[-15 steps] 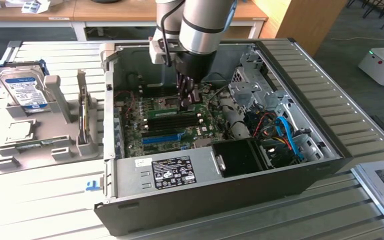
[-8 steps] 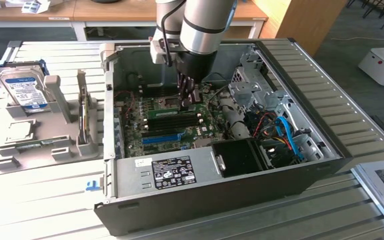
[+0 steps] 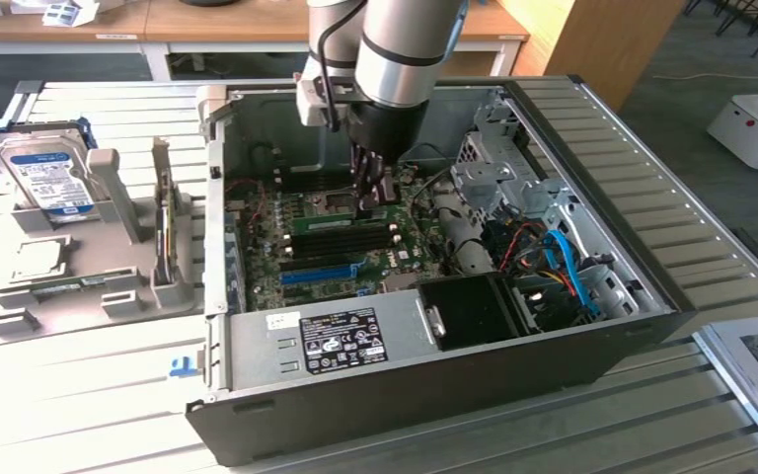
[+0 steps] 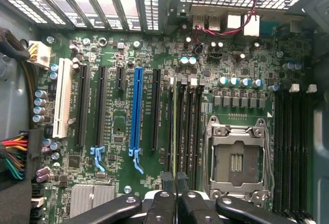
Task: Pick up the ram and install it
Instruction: 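Insert the ram into the slot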
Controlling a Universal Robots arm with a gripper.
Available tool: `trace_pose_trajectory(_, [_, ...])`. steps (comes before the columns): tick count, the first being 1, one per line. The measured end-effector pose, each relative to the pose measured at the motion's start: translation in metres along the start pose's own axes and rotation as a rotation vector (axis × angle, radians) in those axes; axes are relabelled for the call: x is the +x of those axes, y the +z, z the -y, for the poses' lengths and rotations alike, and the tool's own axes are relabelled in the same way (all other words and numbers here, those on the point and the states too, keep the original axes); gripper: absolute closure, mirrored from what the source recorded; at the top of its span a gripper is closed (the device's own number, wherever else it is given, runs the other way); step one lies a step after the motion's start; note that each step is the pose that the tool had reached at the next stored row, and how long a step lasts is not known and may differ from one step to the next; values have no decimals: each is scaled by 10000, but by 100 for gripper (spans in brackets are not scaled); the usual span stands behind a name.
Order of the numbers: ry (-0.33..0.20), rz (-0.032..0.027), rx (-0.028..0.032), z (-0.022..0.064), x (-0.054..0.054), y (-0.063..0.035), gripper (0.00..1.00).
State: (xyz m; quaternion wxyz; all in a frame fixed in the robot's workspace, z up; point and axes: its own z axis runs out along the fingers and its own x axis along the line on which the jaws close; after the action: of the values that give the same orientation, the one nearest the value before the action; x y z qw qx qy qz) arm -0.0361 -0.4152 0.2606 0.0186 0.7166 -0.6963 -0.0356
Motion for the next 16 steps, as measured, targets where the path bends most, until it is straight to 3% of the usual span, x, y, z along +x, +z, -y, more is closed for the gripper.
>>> trace_pose_trajectory(3, [-2,-4,60,-3,0,0,88])
trace_pose_trajectory(16, [113,4,71,-3,1,5,88])
